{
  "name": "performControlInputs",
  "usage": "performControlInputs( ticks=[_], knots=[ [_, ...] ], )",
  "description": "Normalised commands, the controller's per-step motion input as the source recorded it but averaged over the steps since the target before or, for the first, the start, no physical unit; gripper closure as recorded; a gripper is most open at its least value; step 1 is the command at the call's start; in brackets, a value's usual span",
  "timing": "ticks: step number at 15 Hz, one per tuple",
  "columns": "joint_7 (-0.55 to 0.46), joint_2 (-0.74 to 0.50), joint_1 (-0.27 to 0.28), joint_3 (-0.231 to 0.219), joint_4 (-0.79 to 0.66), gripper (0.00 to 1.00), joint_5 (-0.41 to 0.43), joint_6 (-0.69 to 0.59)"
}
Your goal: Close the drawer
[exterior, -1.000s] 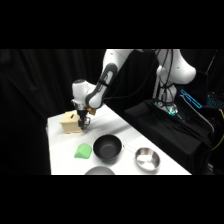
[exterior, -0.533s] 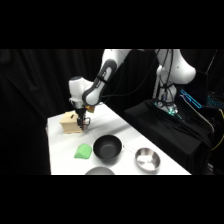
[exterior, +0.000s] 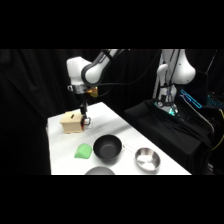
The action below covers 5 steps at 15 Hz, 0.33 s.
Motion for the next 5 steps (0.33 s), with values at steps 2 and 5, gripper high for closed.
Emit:
performControlInputs(
  ticks=[2, 5],
  knots=[
    [-0.2, -0.43, -0.047, 0.011, -0.07, 0.0, 0.022, -0.46],
    [-0.16, -0.32, -0.03, -0.015, 0.02, 0.0, 0.012, -0.38]
  ],
)
